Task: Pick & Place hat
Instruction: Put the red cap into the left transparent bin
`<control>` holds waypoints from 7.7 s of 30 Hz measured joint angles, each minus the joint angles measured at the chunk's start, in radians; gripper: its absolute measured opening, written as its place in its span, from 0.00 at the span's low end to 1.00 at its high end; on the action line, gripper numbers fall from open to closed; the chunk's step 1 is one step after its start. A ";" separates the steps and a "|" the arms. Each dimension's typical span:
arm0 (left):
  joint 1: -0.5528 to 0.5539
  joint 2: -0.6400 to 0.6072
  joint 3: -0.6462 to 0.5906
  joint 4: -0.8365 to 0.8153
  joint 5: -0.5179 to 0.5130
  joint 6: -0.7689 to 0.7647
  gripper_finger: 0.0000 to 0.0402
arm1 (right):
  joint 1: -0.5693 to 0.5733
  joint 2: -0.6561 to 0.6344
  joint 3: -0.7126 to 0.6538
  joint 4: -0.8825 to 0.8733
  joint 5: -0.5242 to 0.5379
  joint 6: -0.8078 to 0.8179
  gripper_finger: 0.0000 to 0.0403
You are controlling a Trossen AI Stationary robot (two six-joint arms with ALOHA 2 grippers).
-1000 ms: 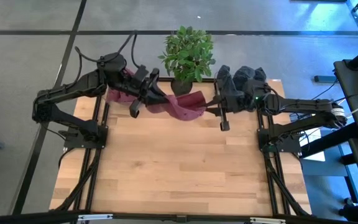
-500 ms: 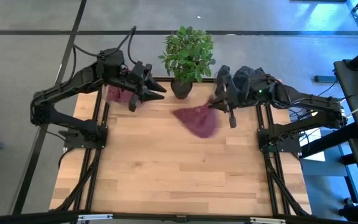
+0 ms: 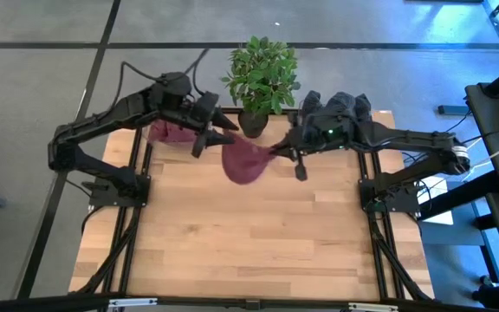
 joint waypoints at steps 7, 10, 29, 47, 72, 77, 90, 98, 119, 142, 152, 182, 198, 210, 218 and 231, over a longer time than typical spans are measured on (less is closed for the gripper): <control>-0.017 0.052 0.000 -0.054 0.009 -0.038 0.47 | -0.017 0.080 0.000 0.109 0.026 0.001 0.01; -0.032 0.076 0.000 -0.055 0.006 -0.004 0.46 | -0.017 0.107 0.000 0.128 0.028 0.000 0.01; -0.035 0.168 0.000 -0.168 -0.031 0.232 0.42 | -0.016 0.197 0.000 0.172 -0.246 0.023 0.01; -0.032 0.263 0.000 -0.157 0.252 0.170 0.40 | 0.009 0.231 -0.001 0.163 -0.297 0.030 0.01; -0.041 0.275 -0.001 -0.167 0.420 0.065 0.54 | 0.035 0.230 -0.001 0.159 -0.270 0.048 0.02; -0.042 0.275 -0.001 -0.166 0.411 0.064 0.66 | 0.035 0.230 -0.001 0.159 -0.257 0.046 0.02; -0.050 0.275 -0.001 -0.203 0.417 0.040 0.70 | 0.035 0.229 0.113 -0.016 -0.160 -0.037 0.01; -0.055 0.274 -0.001 -0.201 0.381 0.048 0.65 | 0.036 0.240 0.114 -0.042 -0.106 -0.035 0.01; -0.061 0.274 0.000 -0.260 0.193 0.092 0.13 | 0.035 0.240 0.114 -0.030 -0.077 -0.037 0.01; 0.124 0.066 0.000 -0.393 0.176 -0.291 0.04 | 0.035 0.229 0.375 -0.489 0.280 -0.084 0.48; 0.264 -0.089 0.000 -0.425 -0.329 -0.480 0.04 | 0.000 0.227 0.449 -0.707 0.360 -0.054 0.54; 0.341 0.123 0.000 -0.609 -0.745 -0.609 0.04 | -0.071 0.199 0.449 -0.753 0.358 -0.109 0.54; 0.234 0.017 0.000 -0.688 -0.959 -0.888 0.04 | -0.071 0.199 0.448 -0.753 0.292 -0.160 0.54; 0.217 0.025 0.000 -0.617 -1.053 -0.896 0.04 | -0.071 0.199 0.448 -0.757 0.226 -0.162 0.54; 0.224 0.102 0.000 -0.611 -1.020 -0.870 0.04 | -0.071 0.199 0.448 -0.758 0.226 -0.165 0.54; 0.254 0.264 0.000 -0.597 -0.966 -0.800 0.04 | -0.071 0.199 0.448 -0.761 0.226 -0.162 0.54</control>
